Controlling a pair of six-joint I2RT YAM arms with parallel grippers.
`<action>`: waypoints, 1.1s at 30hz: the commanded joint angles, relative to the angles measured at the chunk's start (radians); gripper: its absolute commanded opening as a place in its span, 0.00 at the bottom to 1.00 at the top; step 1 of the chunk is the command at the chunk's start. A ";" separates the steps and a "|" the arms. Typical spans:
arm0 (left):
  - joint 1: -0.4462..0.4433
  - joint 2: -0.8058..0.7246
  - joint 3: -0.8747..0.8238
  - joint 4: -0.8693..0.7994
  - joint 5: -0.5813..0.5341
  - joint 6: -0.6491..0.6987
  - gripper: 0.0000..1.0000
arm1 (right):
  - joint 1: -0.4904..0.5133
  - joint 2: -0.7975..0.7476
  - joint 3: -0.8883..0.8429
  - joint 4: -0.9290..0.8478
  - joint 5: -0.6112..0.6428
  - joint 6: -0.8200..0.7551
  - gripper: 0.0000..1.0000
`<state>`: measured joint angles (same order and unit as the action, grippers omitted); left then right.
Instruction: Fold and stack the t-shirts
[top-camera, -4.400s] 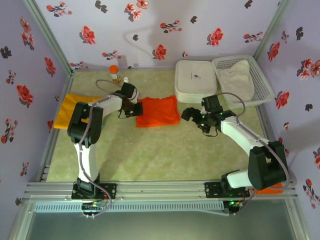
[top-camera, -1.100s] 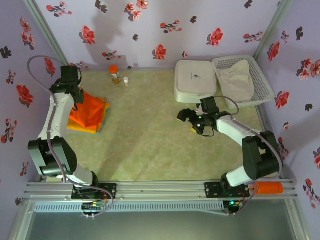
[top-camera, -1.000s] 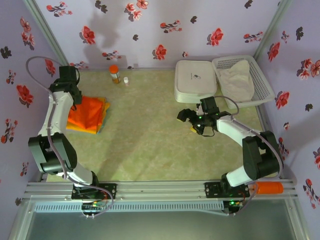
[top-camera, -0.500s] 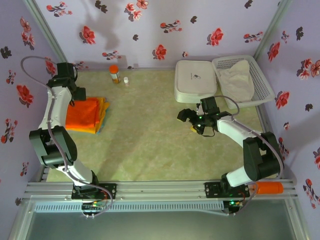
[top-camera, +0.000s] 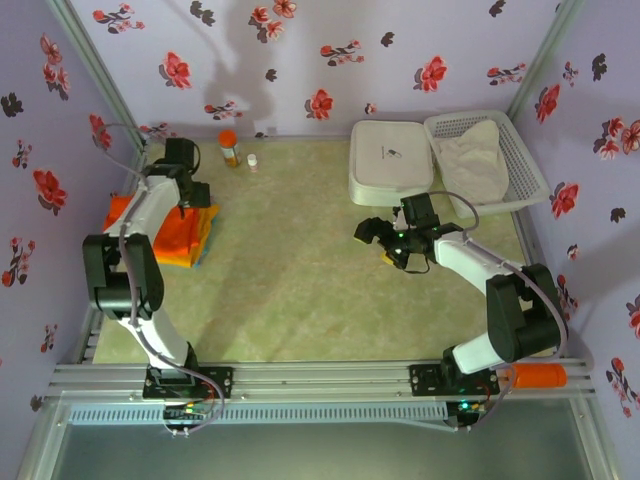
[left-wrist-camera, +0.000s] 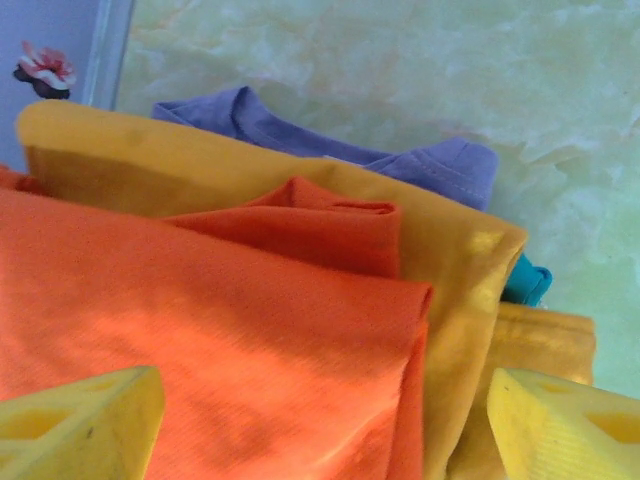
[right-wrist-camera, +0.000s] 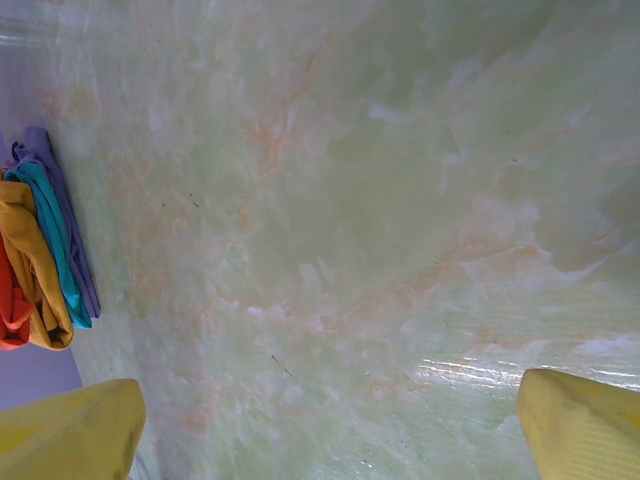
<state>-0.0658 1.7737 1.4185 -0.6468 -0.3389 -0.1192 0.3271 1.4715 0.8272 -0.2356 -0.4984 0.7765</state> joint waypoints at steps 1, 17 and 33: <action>-0.016 0.074 0.032 0.025 -0.099 -0.031 0.80 | -0.008 -0.034 -0.016 -0.034 0.004 -0.028 0.96; -0.064 0.110 -0.008 0.033 -0.174 -0.033 0.53 | -0.021 -0.034 -0.033 -0.029 -0.002 -0.029 0.96; -0.131 -0.344 -0.132 0.017 0.058 -0.038 0.94 | -0.039 -0.113 0.076 -0.218 0.264 -0.217 0.99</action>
<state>-0.1921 1.5227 1.3243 -0.6365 -0.3676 -0.1642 0.2943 1.4181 0.8658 -0.3904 -0.3679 0.6411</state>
